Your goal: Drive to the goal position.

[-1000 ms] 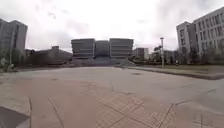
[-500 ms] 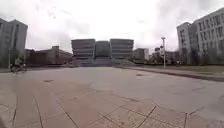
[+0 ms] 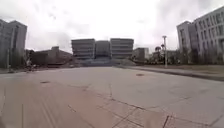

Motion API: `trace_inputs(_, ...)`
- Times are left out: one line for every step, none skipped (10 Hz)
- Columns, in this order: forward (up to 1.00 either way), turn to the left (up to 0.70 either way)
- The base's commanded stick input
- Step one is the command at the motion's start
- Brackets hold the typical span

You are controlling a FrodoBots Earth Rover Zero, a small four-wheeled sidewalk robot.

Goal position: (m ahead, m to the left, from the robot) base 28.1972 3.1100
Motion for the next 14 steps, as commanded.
trace_inputs(0.7, 0.02)
trace_inputs(0.7, 0.02)
trace_inputs(0.7, 0.02)
trace_inputs(0.7, 0.02)
trace_inputs(0.7, 0.02)
trace_inputs(0.7, 0.02)
trace_inputs(0.7, 0.02)
trace_inputs(0.7, 0.02)
trace_inputs(0.7, 0.02)
trace_inputs(0.7, 0.02)
trace_inputs(0.7, 0.02)
trace_inputs(0.7, 0.02)
trace_inputs(0.7, 0.02)
trace_inputs(0.7, 0.02)
